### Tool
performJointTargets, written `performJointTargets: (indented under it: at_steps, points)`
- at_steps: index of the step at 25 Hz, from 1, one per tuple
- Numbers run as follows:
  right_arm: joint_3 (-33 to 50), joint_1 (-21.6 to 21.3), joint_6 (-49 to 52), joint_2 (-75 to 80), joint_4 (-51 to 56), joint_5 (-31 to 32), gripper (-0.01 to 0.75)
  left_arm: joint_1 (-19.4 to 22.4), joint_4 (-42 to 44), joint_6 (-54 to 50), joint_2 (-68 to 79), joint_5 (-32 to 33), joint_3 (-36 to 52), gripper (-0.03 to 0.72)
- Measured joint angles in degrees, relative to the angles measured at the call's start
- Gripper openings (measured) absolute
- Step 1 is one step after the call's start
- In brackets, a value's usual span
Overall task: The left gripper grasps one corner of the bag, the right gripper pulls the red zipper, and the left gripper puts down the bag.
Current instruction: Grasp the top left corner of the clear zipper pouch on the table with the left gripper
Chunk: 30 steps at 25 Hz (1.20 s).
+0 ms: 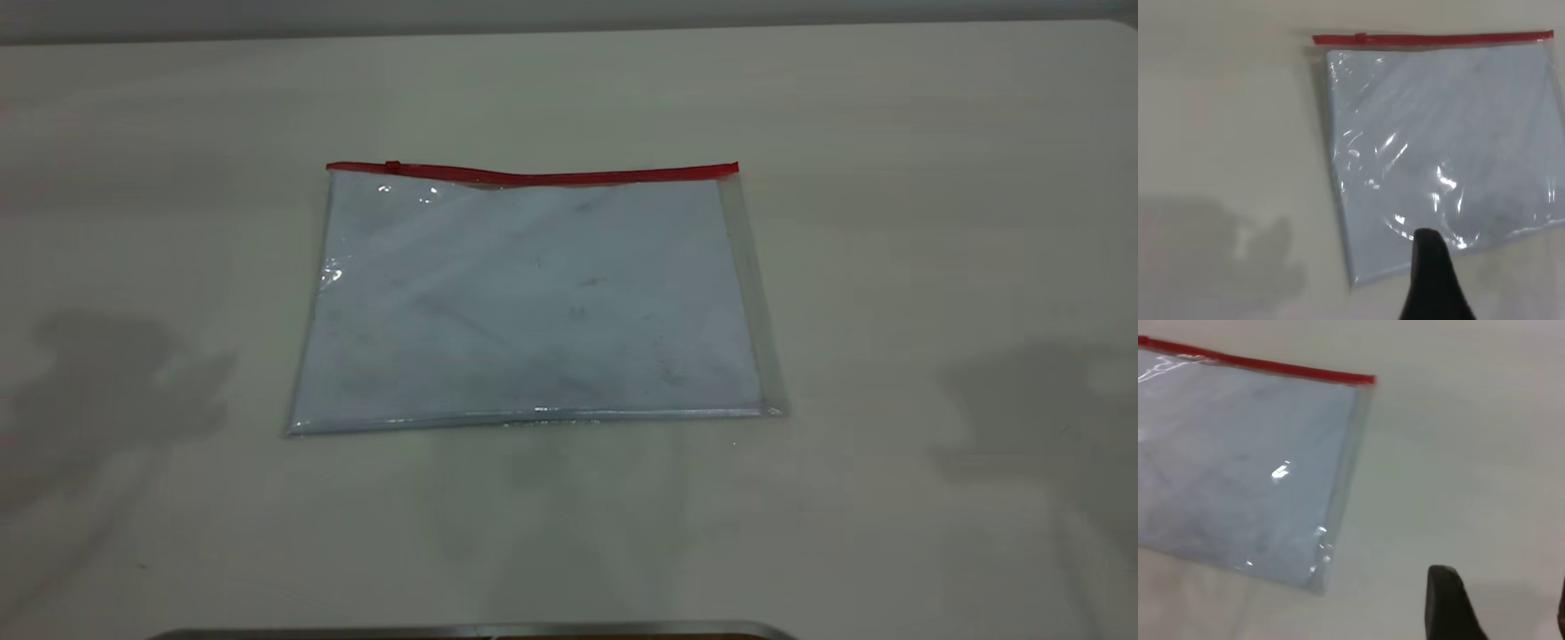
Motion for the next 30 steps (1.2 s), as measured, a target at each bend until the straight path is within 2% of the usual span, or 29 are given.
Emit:
performJointTargets:
  at_steps: [6,12,21,30]
  points:
    - [-8.4,0.0,-15.0,15.5,14.5,-0.2,0.431,0.0,-11.5,12.6,19.5,-1.2,-9.0,0.542]
    - [-14.8,0.0,-27.1,24.5,25.8,3.0,0.431,0.0,-12.7,14.8,34.7,0.6,-19.8,0.542]
    - [-17.4,0.0,-35.5,29.4,35.1,6.4,0.431,-1.3,-12.8,16.2,50.2,3.9,-32.4,0.542]
    - [-17.5,0.0,-36.7,29.8,36.4,8.4,0.431,-5.0,-14.6,18.7,59.2,3.9,-40.0,0.542]
